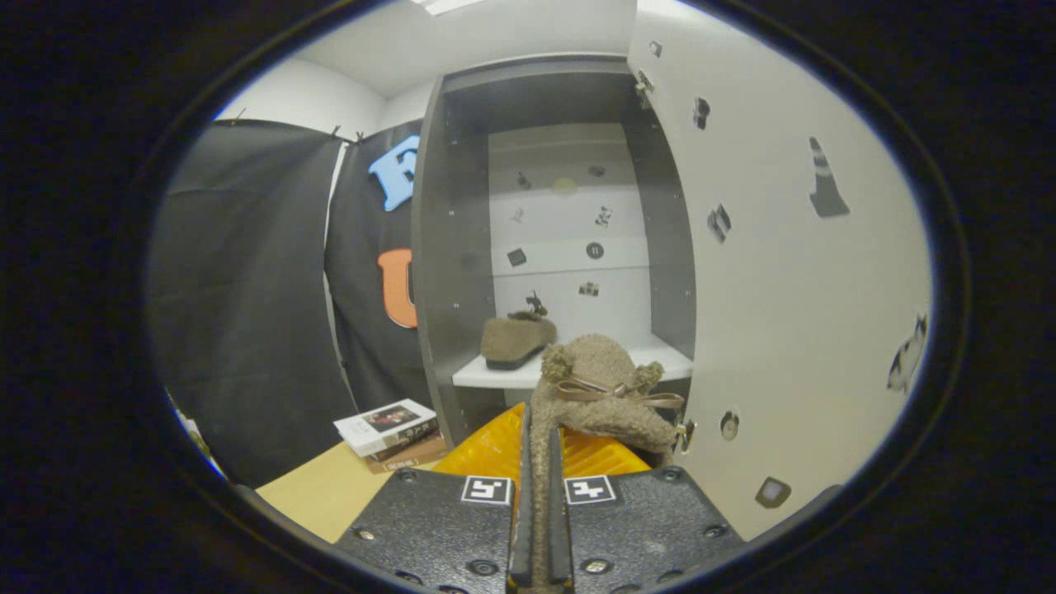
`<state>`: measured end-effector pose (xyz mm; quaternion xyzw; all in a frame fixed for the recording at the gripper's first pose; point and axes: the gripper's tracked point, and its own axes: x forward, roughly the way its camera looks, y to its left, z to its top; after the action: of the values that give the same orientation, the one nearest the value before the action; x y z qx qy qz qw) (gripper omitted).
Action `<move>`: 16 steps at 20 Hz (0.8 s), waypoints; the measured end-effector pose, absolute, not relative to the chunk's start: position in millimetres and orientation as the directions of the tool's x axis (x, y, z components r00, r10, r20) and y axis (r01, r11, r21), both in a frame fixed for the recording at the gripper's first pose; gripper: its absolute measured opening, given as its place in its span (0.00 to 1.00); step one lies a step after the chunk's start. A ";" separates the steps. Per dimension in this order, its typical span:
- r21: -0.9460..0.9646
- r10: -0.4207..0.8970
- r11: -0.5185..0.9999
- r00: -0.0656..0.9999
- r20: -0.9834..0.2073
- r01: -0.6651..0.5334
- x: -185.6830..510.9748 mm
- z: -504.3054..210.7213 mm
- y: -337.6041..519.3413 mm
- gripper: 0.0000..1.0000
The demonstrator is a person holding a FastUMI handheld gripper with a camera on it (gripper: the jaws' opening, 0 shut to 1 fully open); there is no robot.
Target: Open the shoe cabinet door, grab the shoes and put them into the shoe cabinet, then close the shoe cabinet door.
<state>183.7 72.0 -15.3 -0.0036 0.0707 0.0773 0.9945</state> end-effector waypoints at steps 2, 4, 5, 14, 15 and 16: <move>-0.017 0.145 0.989 0.981 -0.125 -0.148 196.3 8.1 69.4 0.11; -0.027 0.129 0.991 0.983 -0.129 -0.134 210.9 29.0 63.1 0.11; -0.030 0.126 0.991 0.984 -0.127 -0.131 220.0 39.2 61.2 0.11; -0.139 0.061 0.987 0.990 -0.131 -0.080 305.2 84.5 42.9 0.11; -0.146 0.069 0.985 0.988 -0.135 -0.089 315.1 86.9 44.9 0.11; -0.144 0.069 0.986 0.988 -0.137 -0.089 326.0 86.4 44.8 0.11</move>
<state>326.0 44.8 86.4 -0.0750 0.0658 0.0399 0.9942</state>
